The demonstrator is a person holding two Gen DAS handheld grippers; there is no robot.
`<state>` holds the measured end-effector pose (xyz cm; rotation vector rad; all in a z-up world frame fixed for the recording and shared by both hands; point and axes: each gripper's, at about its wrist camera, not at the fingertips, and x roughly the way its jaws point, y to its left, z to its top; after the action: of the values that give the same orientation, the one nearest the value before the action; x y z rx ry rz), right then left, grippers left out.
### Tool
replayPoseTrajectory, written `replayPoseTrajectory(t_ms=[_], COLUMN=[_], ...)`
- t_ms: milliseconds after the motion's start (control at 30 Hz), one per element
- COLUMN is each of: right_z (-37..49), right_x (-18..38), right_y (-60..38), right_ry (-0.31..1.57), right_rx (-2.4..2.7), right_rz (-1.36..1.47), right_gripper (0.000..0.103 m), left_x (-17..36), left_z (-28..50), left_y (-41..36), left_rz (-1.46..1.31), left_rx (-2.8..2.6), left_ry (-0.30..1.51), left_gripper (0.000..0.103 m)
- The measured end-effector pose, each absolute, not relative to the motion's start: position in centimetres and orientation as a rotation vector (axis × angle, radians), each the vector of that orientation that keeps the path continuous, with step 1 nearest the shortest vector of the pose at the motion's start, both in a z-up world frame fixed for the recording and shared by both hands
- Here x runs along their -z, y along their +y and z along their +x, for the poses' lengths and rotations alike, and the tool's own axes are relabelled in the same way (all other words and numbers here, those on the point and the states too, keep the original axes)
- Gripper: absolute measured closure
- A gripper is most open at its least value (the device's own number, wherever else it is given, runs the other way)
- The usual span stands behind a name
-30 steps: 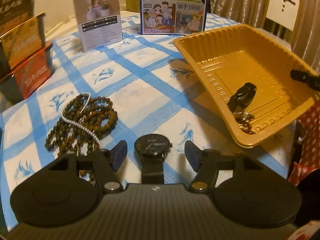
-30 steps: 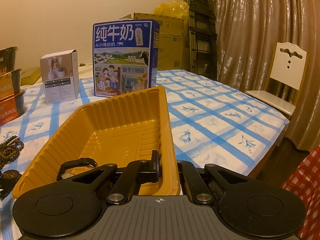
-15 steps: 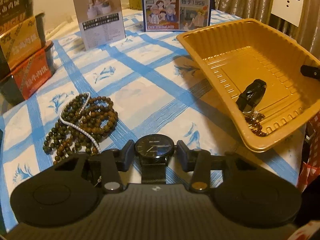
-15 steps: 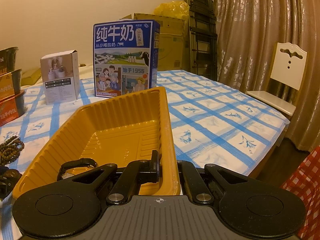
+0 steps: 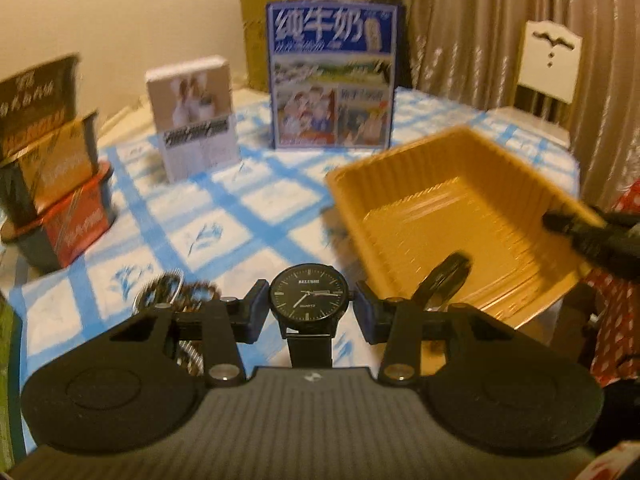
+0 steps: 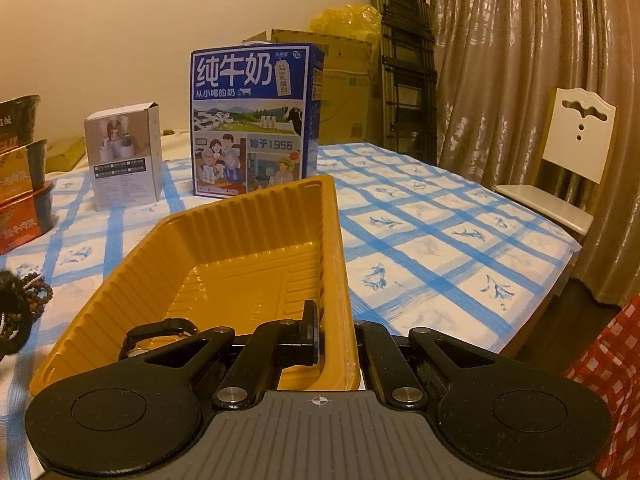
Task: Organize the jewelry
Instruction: 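Carry the watch into the orange tray and open the left gripper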
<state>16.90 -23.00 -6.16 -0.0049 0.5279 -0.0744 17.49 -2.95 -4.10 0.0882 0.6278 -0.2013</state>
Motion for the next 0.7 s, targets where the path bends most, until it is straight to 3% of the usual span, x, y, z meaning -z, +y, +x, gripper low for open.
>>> replayPoseTrajectory(t_ms=[267, 700], right_z=[16.9, 16.8], right_x=[5.9, 5.8], right_y=[-22.8, -22.8], right_ry=[0.525, 0.523], right_rx=[0.069, 0.064], right_rz=[-0.007, -0.007], right_gripper=[0.100, 0.100], left_x=[2.5, 5.1], left_z=[17.9, 20.2], left_y=[-6.3, -12.4], left_rz=[0.049, -0.005], left_rx=[0.322, 0.521], left_ry=[0.589, 0.676], left_gripper=[0.062, 0.062])
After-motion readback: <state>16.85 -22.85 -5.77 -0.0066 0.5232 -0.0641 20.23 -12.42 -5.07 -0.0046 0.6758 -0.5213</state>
